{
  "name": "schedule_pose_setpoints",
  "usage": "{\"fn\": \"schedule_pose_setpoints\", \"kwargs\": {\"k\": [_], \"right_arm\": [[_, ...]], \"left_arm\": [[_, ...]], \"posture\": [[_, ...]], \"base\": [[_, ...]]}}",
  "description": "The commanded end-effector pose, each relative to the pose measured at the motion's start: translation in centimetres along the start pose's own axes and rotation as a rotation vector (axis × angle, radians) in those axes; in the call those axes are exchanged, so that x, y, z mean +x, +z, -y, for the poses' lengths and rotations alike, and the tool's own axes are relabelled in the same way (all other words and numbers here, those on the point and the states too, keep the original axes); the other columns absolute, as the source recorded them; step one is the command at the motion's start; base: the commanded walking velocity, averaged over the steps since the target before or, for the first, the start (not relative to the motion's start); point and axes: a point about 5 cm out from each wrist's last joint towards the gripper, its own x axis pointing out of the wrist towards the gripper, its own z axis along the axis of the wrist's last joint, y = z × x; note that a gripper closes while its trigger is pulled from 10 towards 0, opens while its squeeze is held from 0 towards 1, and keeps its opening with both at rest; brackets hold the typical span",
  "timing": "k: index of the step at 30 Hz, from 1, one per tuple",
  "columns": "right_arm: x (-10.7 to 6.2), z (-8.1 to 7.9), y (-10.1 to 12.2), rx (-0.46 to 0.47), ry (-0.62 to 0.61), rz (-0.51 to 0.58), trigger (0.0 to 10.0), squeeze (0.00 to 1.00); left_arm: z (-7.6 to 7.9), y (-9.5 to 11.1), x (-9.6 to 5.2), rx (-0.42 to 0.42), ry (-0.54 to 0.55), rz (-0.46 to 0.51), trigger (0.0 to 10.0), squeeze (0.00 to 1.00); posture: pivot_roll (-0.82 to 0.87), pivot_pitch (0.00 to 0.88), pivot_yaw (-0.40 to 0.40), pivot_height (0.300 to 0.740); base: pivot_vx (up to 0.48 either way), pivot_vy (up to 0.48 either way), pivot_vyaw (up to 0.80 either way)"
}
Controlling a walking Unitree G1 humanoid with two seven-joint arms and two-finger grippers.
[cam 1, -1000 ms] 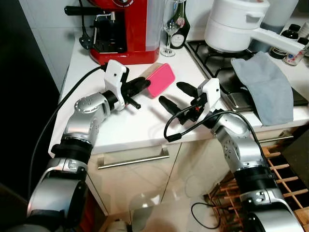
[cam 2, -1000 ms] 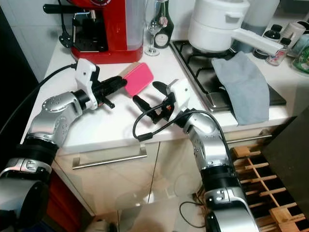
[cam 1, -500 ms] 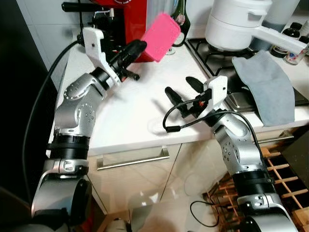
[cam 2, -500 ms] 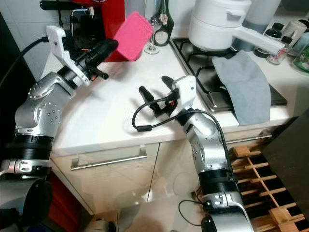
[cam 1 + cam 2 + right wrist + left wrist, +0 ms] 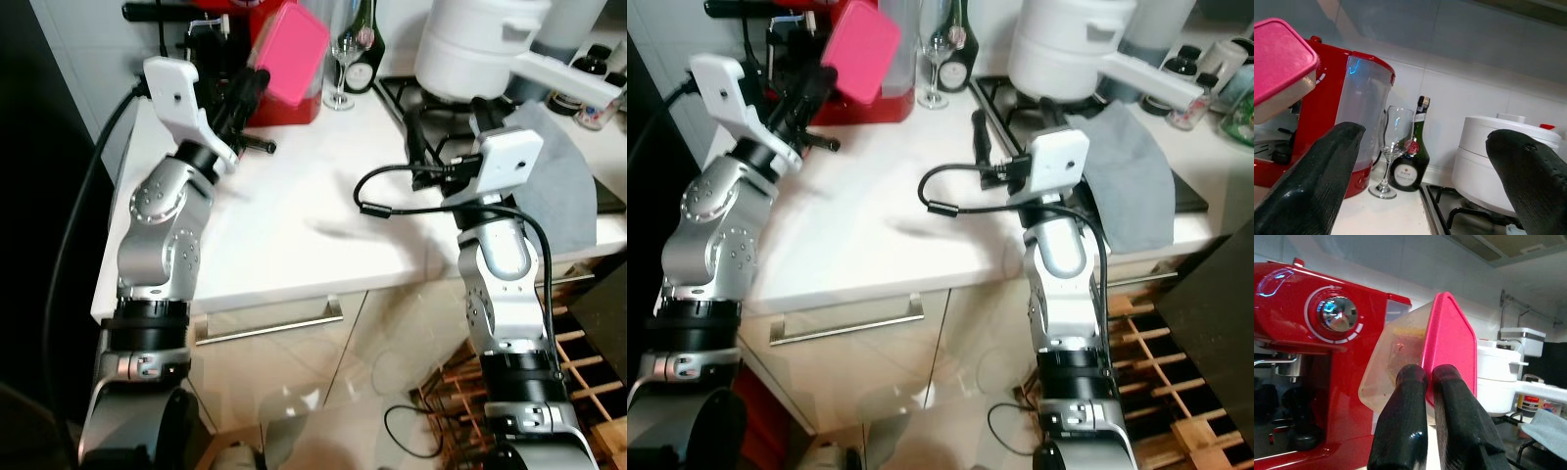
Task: Restocking fridge
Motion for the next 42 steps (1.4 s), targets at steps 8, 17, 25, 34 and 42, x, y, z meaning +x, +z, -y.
{"fn": "schedule_pose_setpoints", "kwargs": {"k": [8, 17, 25, 34, 42], "right_arm": [[-0.8, -0.6, -1.5, 0.012, -0.030, -0.063, 10.0, 0.00], [-1.1, -1.2, -1.9, 0.016, -0.020, -0.077, 10.0, 0.00], [-1.2, -1.0, -2.2, 0.010, -0.021, -0.088, 10.0, 0.00], [-1.3, -1.3, -2.4, 0.013, -0.015, -0.096, 10.0, 0.00], [-1.3, -1.3, -2.5, 0.016, -0.014, -0.100, 10.0, 0.00]], "left_arm": [[0.2, -0.2, 0.2, 0.101, 0.095, -0.007, 10.0, 0.00], [0.0, -0.5, 0.3, 0.144, 0.136, -0.015, 10.0, 0.00], [-0.1, -0.6, 0.3, 0.145, 0.147, -0.017, 10.0, 0.00], [0.1, -0.8, 0.4, 0.158, 0.144, -0.021, 10.0, 0.00], [0.8, -1.5, 0.2, 0.175, 0.105, -0.055, 10.0, 0.00]], "posture": [[0.01, 0.000, -0.035, 0.740], [0.01, 0.000, -0.033, 0.740], [0.01, 0.000, -0.032, 0.740], [0.01, 0.000, -0.029, 0.740], [0.01, 0.000, -0.029, 0.740]], "base": [[0.000, 0.000, 0.00], [-0.260, 0.000, 0.00], [-0.335, 0.000, 0.00], [-0.265, 0.000, 0.00], [0.000, 0.000, 0.00]]}}
